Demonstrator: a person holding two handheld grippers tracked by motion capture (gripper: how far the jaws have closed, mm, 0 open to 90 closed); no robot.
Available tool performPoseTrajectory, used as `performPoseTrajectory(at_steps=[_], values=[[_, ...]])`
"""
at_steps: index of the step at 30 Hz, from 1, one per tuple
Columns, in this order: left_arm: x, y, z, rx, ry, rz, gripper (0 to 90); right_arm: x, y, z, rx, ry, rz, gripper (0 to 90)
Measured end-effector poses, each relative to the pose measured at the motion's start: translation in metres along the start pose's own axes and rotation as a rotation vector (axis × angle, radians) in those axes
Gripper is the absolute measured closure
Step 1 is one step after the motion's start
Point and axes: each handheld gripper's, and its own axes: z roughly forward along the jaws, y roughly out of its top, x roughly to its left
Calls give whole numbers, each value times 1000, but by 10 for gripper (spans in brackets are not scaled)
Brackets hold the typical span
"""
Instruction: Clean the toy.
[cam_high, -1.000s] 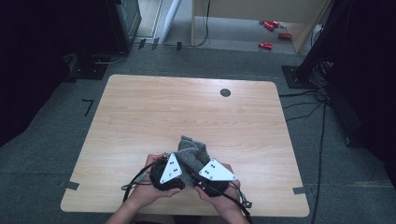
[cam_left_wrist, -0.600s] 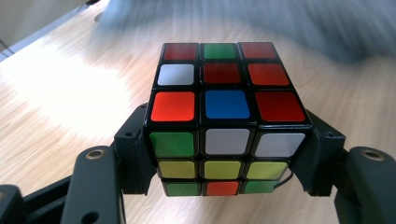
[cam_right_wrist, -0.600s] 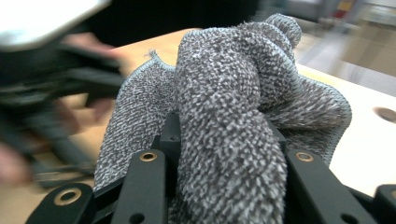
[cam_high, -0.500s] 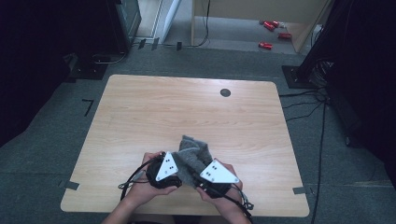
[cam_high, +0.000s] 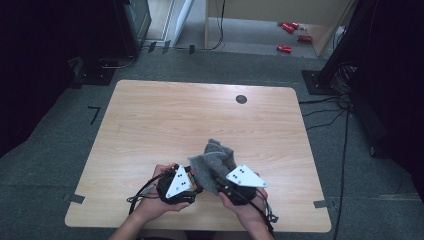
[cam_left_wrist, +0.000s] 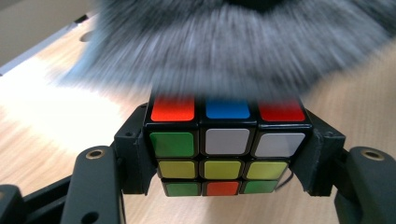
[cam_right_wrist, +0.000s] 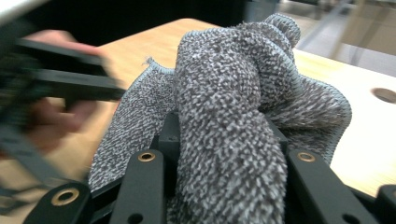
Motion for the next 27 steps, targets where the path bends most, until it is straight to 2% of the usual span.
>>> performPoseTrajectory(at_steps=[2, 3, 4, 6, 7, 8, 9, 10, 11, 12, 14, 15, 16, 17, 18, 19, 20, 21, 22, 23, 24, 25, 26, 27], values=[[-3, 0, 2, -1, -13, 0, 348, 5, 0, 1, 1, 16, -14, 635], [-4, 1, 2, 0, -19, 4, 348, 17, 0, 3, 10, 47, -49, 635], [-7, 4, 2, -5, -13, 13, 348, 20, -1, 5, 17, 41, -71, 632], [-7, 4, 1, -4, -11, 15, 348, 18, -2, 5, 13, 34, -73, 631], [-6, 4, 0, -4, -10, 14, 348, 10, -2, 4, 12, 14, -43, 632], [-5, 4, -1, -8, -8, 8, 348, 10, -2, 4, 12, 14, -43, 632], [-3, 3, -3, -13, -7, 1, 348, -4, -3, 1, 17, -50, -10, 633], [-3, 3, -3, -13, -7, 1, 348, -4, -3, 1, 17, -50, -10, 633], [-1, 3, -4, -23, -9, -9, 348, -11, -4, 0, 33, -83, 9, 634], [1, 3, -4, -23, -7, -16, 348, -23, -4, -6, 36, -122, 57, 634], [1, 2, -3, -19, -7, -18, 348, -25, -3, -9, 26, -116, 70, 633], [1, 2, -1, -11, -5, -14, 348, -22, 1, -12, -4, -80, 72, 633], [0, 1, -1, -8, -6, -14, 348, -22, 1, -12, -4, -80, 72, 633], [0, 1, 1, -5, -12, -14, 348, -18, 2, -12, -8, -59, 64, 632], [-1, 2, 2, -7, -18, -17, 348, -9, 3, -10, -11, -18, 44, 632], [-2, 3, 2, -16, -32, -23, 347, 5, 3, -5, -6, 49, 9, 629], [-3, 4, 2, -25, -40, -25, 348, 12, 3, -2, -5, 93, -2, 628], [-3, 4, 2, -25, -40, -25, 347, 12, 3, -2, -5, 93, -2, 628], [-3, 4, 1, -34, -52, -29, 347, 17, 2, 0, -2, 129, -1, 627], [-3, 5, 1, -31, -50, -29, 348, 20, 2, 2, 6, 128, -18, 626], [-2, 4, 0, -26, -43, -27, 348, 17, 1, 3, 5, 118, -16, 626], [-1, 3, -1, -25, -41, -27, 347, 11, 1, 3, 8, 99, 6, 627], [-1, 3, -1, -25, -41, -27, 348, 11, 1, 3, 8, 99, 6, 627], [-1, 3, -1, -23, -37, -28, 348, 6, 0, 2, 17, 75, 29, 627]])
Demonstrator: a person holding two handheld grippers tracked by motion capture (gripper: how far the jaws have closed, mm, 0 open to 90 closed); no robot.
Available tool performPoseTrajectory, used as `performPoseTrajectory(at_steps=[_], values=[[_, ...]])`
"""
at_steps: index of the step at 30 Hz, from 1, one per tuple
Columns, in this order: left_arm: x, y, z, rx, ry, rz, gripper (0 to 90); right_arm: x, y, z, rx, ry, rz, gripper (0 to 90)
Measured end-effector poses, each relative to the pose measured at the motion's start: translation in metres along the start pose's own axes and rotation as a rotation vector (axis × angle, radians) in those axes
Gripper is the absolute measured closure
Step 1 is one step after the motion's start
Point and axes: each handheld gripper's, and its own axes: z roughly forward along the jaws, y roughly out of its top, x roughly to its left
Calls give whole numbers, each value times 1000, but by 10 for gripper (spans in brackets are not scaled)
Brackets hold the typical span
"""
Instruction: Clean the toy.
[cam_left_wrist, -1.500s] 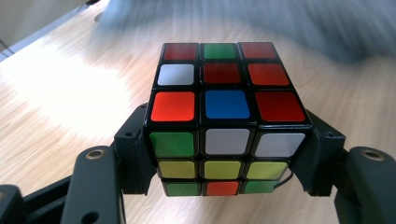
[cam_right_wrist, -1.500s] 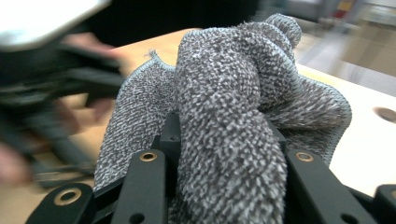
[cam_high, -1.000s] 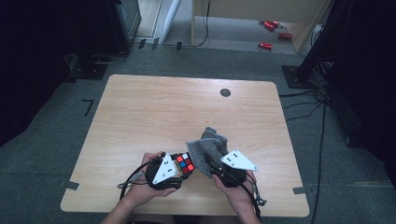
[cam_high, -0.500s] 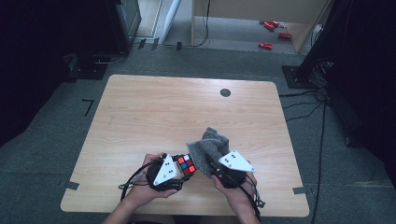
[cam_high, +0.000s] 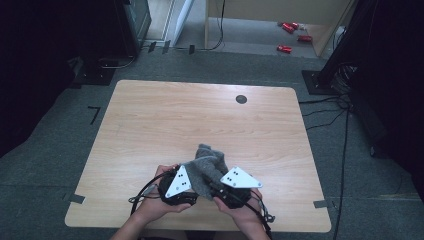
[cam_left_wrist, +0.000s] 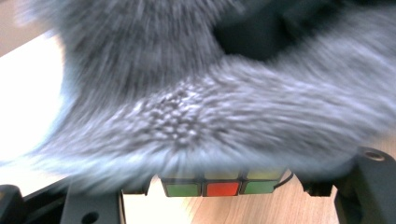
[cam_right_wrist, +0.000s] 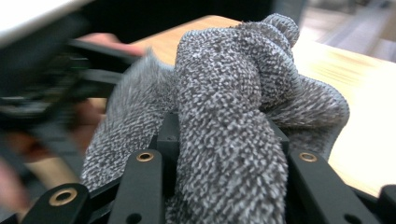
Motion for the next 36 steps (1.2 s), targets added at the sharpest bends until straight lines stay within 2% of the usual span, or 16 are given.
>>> performPoseTrajectory(at_steps=[1, 2, 5, 7, 10, 11, 14, 15, 16, 22, 23, 26, 31, 33, 35, 36], values=[[0, 0, 0, 3, 3, 0, 348, -6, -1, -1, 5, -26, 12, 626], [1, -1, 0, 3, 5, 0, 348, -19, -2, -3, 16, -87, 32, 627], [3, -2, -1, -4, 7, -5, 347, -31, -3, -9, 14, -133, 80, 628], [4, -3, 0, 3, 12, -8, 347, -29, 0, -13, -15, -111, 85, 627], [2, -2, 2, 7, 6, -2, 347, -9, 5, -13, -41, -36, 44, 626], [2, -2, 2, 7, 6, -2, 348, -9, 5, -13, -41, -36, 44, 626], [-2, 0, 2, -13, -17, 2, 347, 11, 4, -4, -27, 31, -36, 626], [-2, 1, 1, -13, -19, -3, 348, 15, 2, 0, -9, 28, -59, 623], [0, 0, 1, -5, -8, -2, 348, 12, 0, 2, -14, 31, -43, 622], [5, -1, -3, -25, 4, -19, 348, -30, -5, -6, 24, -150, 99, 628], [5, -1, -3, -25, 4, -19, 348, -34, -5, -8, 15, -156, 117, 628], [4, -1, -2, -15, 13, -13, 348, -32, -3, -11, -15, -135, 126, 627], [-2, 2, 0, -16, 1, -1, 348, 11, 2, -7, -70, -6, -13, 624], [-2, 3, -2, -20, -13, -11, 348, 18, 0, 0, -44, 0, -47, 619], [1, 2, -2, -12, -10, -17, 348, 13, -1, 1, -47, -1, -17, 620], [2, 1, -3, -12, -8, -23, 348, 1, -2, 0, -37, -55, 18, 622]])
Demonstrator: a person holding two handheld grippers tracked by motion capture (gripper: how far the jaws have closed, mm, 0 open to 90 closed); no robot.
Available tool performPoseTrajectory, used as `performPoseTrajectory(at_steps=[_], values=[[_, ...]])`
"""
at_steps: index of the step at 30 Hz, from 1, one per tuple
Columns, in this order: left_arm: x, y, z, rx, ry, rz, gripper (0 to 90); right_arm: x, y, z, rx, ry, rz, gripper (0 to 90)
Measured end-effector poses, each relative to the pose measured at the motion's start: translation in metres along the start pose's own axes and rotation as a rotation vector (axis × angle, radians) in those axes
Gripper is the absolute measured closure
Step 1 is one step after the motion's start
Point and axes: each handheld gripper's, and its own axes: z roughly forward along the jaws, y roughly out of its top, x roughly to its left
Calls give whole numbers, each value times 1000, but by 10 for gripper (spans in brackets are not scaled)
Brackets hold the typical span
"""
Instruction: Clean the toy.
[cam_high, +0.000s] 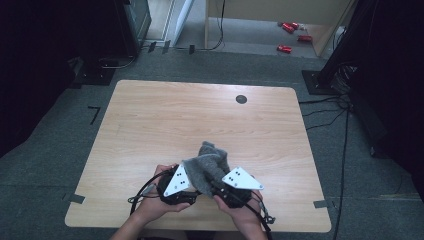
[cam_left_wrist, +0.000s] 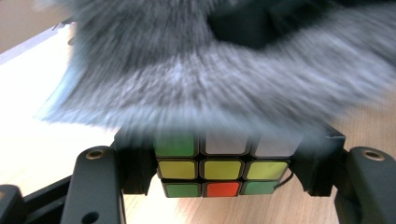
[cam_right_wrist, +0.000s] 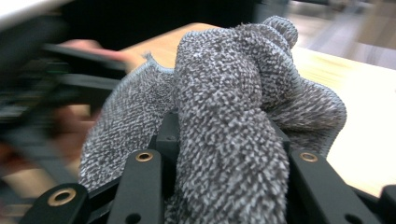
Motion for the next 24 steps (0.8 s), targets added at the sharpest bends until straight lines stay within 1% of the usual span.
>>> performPoseTrajectory(at_steps=[1, 2, 4, 5, 6, 8, 10, 12, 13, 14, 15, 16, 17, 18, 19, 20, 22, 23, 24], values=[[1, 0, -1, 0, 2, 0, 348, -7, 0, -1, 4, -28, 16, 623], [2, -1, -1, -3, 6, -2, 348, -7, 0, -1, 4, -28, 16, 623], [3, 0, -3, -16, 11, 0, 348, -19, -1, -3, 19, -89, 42, 625], [4, 0, -3, -15, 21, 4, 348, -25, -2, -5, 30, -120, 46, 625], [4, -1, -2, -7, 30, 9, 348, -27, -2, -7, 20, -118, 47, 622], [3, -2, 0, 17, 45, 22, 348, -24, 0, -9, -4, -100, 44, 620], [1, -2, 3, 25, 43, 21, 348, -12, 3, -10, -34, -52, 18, 618], [-1, 0, 3, 24, 39, 20, 348, 3, 3, -8, -40, 12, -37, 616], [-2, 1, 3, 19, 36, 17, 348, 9, 2, -5, -32, 31, -64, 616], [-2, 1, 3, 19, 36, 17, 347, 12, 1, -3, -17, 33, -77, 616], [-2, 1, 1, 20, 39, 20, 348, 13, -1, 0, -2, 25, -84, 610], [-2, 1, 1, 20, 39, 20, 348, 13, -1, 0, -2, 25, -84, 610], [-1, 1, 1, 22, 41, 23, 348, 9, -3, 2, -11, 35, -59, 610], [-1, 1, 0, 22, 41, 19, 348, 4, -3, 2, -10, 26, -36, 611], [0, 0, 0, 22, 41, 19, 348, -1, -3, 2, -8, 3, -27, 611], [1, 0, -1, 17, 41, 17, 348, -16, -4, 0, 6, -64, 9, 616], [2, 0, -1, 8, 38, 13, 348, -26, -5, -2, 28, -110, 25, 618], [2, 0, -2, 1, 38, 11, 348, -26, -5, -2, 28, -110, 25, 618], [3, 0, -1, 7, 41, 13, 348, -32, -5, -6, 13, -114, 42, 618]])
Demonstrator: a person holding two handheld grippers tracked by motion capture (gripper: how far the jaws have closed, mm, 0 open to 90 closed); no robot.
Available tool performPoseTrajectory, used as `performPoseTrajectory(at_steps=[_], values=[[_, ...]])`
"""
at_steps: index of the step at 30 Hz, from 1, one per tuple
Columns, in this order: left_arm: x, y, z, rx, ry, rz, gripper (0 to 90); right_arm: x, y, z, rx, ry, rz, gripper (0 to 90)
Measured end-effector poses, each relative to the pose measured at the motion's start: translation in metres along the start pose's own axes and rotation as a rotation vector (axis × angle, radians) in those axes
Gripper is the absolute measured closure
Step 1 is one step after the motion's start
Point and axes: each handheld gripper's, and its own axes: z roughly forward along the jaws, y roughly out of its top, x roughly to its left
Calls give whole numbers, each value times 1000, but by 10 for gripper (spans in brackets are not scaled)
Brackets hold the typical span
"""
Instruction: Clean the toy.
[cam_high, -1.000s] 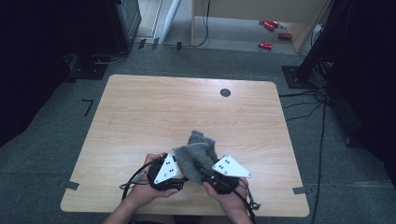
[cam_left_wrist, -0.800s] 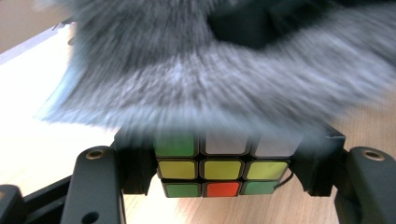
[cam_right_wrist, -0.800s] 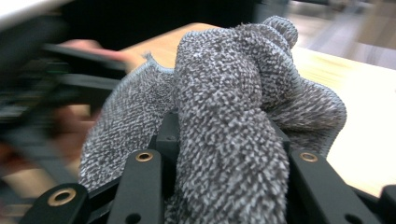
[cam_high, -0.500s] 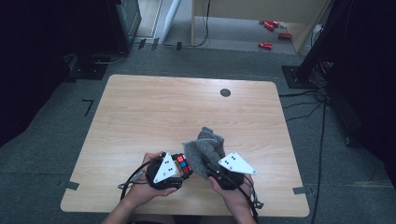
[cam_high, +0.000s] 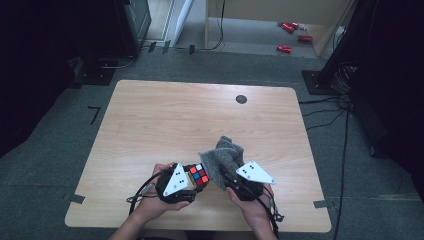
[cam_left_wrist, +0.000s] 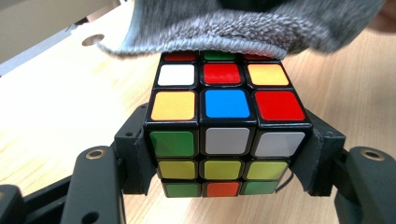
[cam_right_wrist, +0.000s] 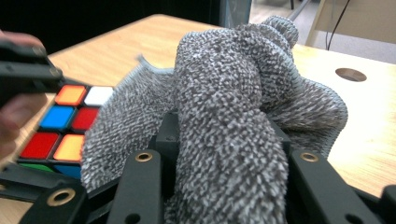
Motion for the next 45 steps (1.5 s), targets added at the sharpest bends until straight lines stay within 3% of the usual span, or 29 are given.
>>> performPoseTrajectory(at_steps=[4, 6, 7, 9, 10, 12, 13, 14, 16, 20, 21, 23, 24, 27, 30, 32, 33, 34, 35, 37, 39, 41, 45], values=[[-1, -2, 3, 15, 5, 1, 348, 8, 5, -6, -48, 42, -13, 618], [-3, 0, 4, 7, -3, 2, 348, 21, 6, -7, -68, 98, -46, 617], [-4, 1, 3, 2, -11, 8, 348, 34, 5, -5, -66, 151, -77, 617], [-5, 2, 3, -2, -14, 10, 348, 39, 4, -3, -55, 158, -97, 617], [-6, 2, 2, 7, -8, 17, 348, 42, 2, -1, -41, 149, -119, 616], [-5, 2, 2, 14, -2, 23, 348, 33, 0, 3, -37, 120, -101, 617], [-4, 1, 1, 18, 4, 19, 348, 26, -1, 4, -30, 80, -85, 618], [-4, 1, 1, 18, 4, 19, 348, 26, -1, 4, -30, 80, -85, 618], [-1, 0, 0, -5, -2, 2, 348, 8, -2, 4, 3, 1, -40, 622], [0, 0, 0, 1, 2, 7, 348, -2, -2, 0, -6, -20, 5, 621], [-1, -1, 1, 9, 3, 8, 348, -1, -1, -2, -22, -13, 6, 620], [-3, -1, 4, 18, -1, 14, 348, 17, 4, -6, -61, 51, -47, 618], [-3, -1, 4, 18, -1, 14, 348, 17, 4, -6, -61, 51, -47, 618], [-6, 1, 3, 7, -15, 23, 348, 42, 2, -2, -49, 145, -139, 617], [-6, 1, 2, 13, -9, 26, 348, 42, -1, 2, -37, 149, -137, 611], [-4, 0, 1, 16, -5, 19, 348, 32, -1, 4, -31, 144, -95, 612], [-3, 0, 1, 14, -5, 20, 348, 20, -1, 4, -15, 92, -56, 617], [-2, -1, 0, 6, -8, 17, 348, 20, -1, 4, -15, 92, -56, 617], [-1, 0, -2, -26, -26, 7, 348, 7, 0, 1, -6, 45, -17, 623], [-1, 1, -5, -51, -47, 3, 348, -5, 2, -5, -33, 27, 24, 627], [-2, 2, -5, -66, -62, 4, 348, -8, 4, -8, -54, 41, 44, 636], [-3, 2, -5, -77, -70, 3, 348, -7, 4, -8, -66, 91, 41, 640], [0, 4, -11, -125, -94, -22, 348, 1, -1, -3, -50, 157, 41, 660]])
